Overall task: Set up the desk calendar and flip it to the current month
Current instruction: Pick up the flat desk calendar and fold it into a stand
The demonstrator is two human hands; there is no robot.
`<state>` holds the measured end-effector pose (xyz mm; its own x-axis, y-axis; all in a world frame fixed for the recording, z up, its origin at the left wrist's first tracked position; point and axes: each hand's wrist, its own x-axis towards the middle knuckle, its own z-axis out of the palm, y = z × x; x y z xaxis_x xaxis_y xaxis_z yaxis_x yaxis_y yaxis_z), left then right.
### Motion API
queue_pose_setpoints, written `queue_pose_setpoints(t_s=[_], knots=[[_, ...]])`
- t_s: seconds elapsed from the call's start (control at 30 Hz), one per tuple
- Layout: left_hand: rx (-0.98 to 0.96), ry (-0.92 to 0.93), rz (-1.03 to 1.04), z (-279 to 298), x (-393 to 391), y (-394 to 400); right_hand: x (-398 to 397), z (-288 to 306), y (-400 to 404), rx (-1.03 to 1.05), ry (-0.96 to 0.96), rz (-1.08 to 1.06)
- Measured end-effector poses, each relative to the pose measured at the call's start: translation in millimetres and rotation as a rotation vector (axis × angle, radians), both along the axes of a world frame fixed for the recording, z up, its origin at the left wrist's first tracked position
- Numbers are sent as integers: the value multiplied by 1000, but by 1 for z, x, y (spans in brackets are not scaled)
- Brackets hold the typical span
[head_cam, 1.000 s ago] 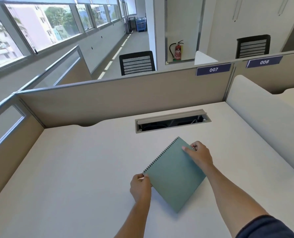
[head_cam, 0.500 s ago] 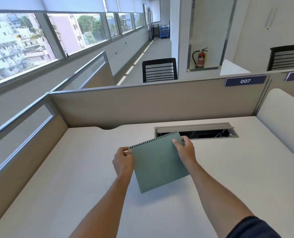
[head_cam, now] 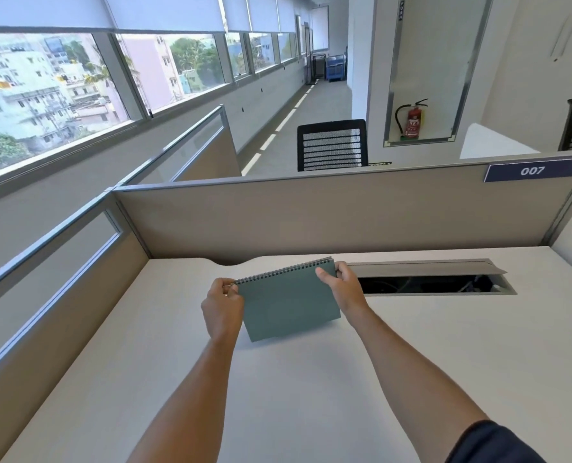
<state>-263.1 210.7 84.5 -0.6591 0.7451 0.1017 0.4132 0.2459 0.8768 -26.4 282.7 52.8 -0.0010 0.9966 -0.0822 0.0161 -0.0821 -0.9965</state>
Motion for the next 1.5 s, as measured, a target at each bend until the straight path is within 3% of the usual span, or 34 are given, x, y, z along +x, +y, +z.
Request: queue_pose_setpoints(t_s=[0.37, 0.53, 0.63, 0.7, 0.83, 1.0, 1.27, 1.4, 1.5], knots=[[-16, 3, 38, -12, -15, 14, -20, -11, 10, -40, 17, 24], [-27, -23, 47, -8, -16, 24, -18, -31, 4, 98, -247, -60], [-65, -17, 36, -5, -19, 32, -14, -38, 0, 220, -438, -156], [-89, 6, 7, -4, -19, 38, -11, -42, -2, 308, -444, -158], [-136, 24, -52, 0, -16, 51, -6, -48, -12, 614, -480, -33], [-124, -124, -126, 5, -1, 58, -9, -47, -27, 1010, -651, 153], [-283, 57, -216, 9, 7, 68, -33, -39, -43, 1379, -745, 520], [-258, 202, -288, 9, 9, 66, -44, -36, -40, 1278, -747, 552], [-242, 284, -322, 9, 16, 66, -46, -36, -31, 976, -718, 328]])
